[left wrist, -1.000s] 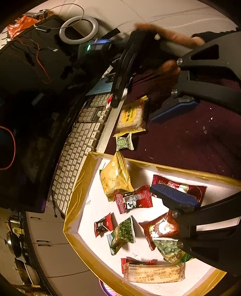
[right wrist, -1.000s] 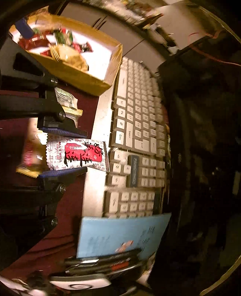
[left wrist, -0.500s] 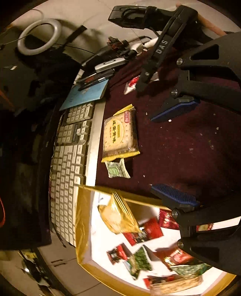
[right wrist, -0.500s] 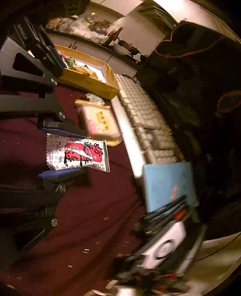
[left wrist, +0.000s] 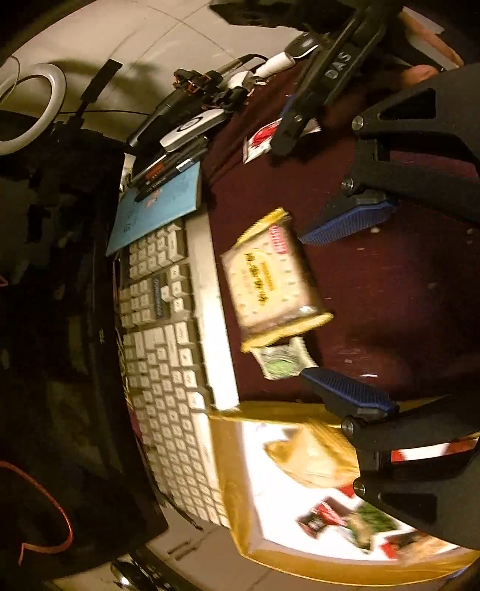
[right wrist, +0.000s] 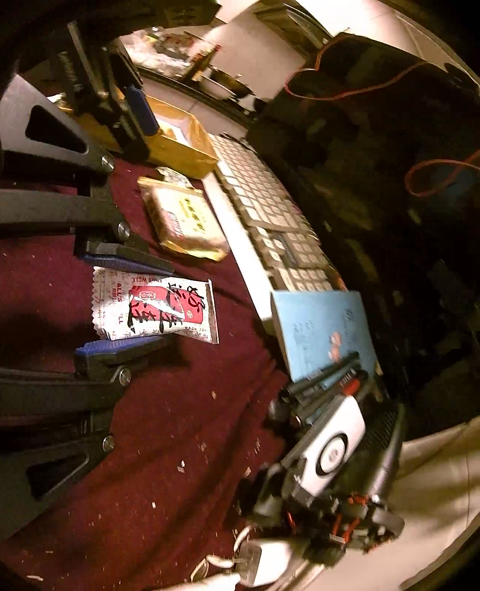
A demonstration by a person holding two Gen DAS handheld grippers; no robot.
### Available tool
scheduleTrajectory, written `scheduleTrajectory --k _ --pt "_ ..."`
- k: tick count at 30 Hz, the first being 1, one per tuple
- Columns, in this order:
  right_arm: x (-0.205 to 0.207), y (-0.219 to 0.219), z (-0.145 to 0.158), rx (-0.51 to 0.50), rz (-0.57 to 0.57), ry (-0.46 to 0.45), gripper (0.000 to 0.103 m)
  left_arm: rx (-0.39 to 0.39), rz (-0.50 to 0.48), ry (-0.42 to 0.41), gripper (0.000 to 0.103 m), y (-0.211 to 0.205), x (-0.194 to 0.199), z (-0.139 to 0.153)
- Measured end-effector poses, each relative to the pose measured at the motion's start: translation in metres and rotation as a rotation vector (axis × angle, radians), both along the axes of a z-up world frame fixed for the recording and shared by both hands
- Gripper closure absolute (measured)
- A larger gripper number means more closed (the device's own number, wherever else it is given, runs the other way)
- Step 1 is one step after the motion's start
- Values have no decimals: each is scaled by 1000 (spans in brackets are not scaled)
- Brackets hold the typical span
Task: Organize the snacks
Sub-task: 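Grasp the large cracker pack with the left tool while the right holds the red-white packet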
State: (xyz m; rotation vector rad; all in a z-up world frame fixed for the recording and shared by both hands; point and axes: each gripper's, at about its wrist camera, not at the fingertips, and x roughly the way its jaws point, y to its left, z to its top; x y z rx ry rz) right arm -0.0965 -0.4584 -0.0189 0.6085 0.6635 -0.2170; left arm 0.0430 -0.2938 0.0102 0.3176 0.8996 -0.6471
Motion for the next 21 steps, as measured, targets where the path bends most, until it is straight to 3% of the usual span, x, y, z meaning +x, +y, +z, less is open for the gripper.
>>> scheduleTrajectory --k 5,9,14,21 --pt "0 -5 -2 28 -4 -12 72 44 -104 25 35 -24 19 -5" --pt "1 -5 -2 39 9 -17 72 6 -184 98 35 -50 43 -5" --pt "-2 -7 -2 59 6 -27 72 -1 -227 74 35 -78 62 -13" --pt "-5 -9 -2 85 4 -44 72 56 -290 211 34 -76 58 -39"
